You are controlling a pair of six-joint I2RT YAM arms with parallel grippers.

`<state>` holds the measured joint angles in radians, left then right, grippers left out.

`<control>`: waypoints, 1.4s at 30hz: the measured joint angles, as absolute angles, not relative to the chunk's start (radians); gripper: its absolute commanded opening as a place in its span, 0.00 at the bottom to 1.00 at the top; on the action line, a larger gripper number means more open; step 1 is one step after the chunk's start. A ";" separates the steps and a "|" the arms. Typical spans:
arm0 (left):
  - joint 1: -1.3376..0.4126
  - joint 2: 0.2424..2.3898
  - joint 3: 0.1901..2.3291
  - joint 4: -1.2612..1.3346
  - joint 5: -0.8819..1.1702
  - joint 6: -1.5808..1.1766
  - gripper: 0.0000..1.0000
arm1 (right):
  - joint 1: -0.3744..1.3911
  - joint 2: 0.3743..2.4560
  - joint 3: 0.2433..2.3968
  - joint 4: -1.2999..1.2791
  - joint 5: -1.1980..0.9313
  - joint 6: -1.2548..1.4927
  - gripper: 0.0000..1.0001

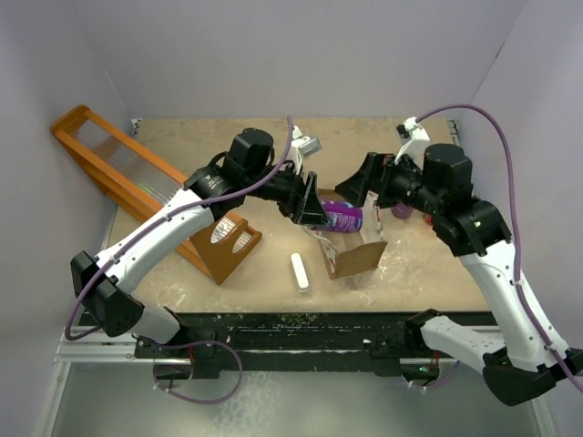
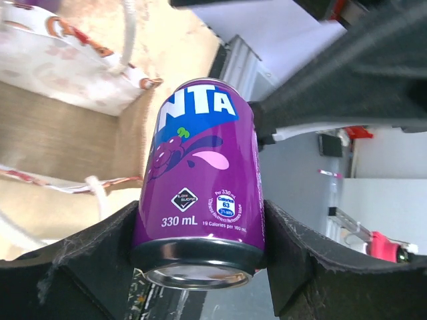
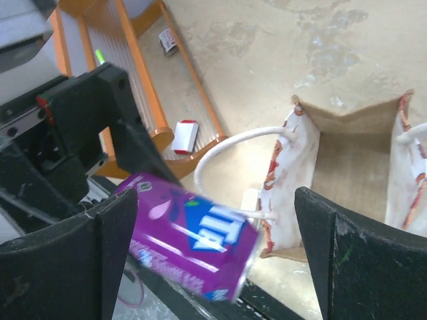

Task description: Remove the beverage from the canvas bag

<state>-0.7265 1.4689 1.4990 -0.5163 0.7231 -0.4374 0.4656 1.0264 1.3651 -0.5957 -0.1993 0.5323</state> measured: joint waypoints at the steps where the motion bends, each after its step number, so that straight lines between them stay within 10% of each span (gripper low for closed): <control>1: -0.727 1.468 1.493 -0.503 0.739 -0.449 0.00 | 0.432 1.026 1.365 -0.595 -0.237 0.508 1.00; 21: -0.545 1.658 1.515 -0.422 0.757 -0.920 0.00 | 0.141 1.113 1.158 -0.468 -0.641 0.666 1.00; 42: -0.517 1.602 1.423 0.163 0.962 -1.513 0.00 | 0.142 1.088 0.976 0.241 -0.807 1.377 0.98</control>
<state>-0.5175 1.6016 1.4227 0.1631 0.9623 -1.5127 0.1421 1.0878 0.9756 0.2409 -0.8070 1.3766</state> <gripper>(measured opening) 0.701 0.998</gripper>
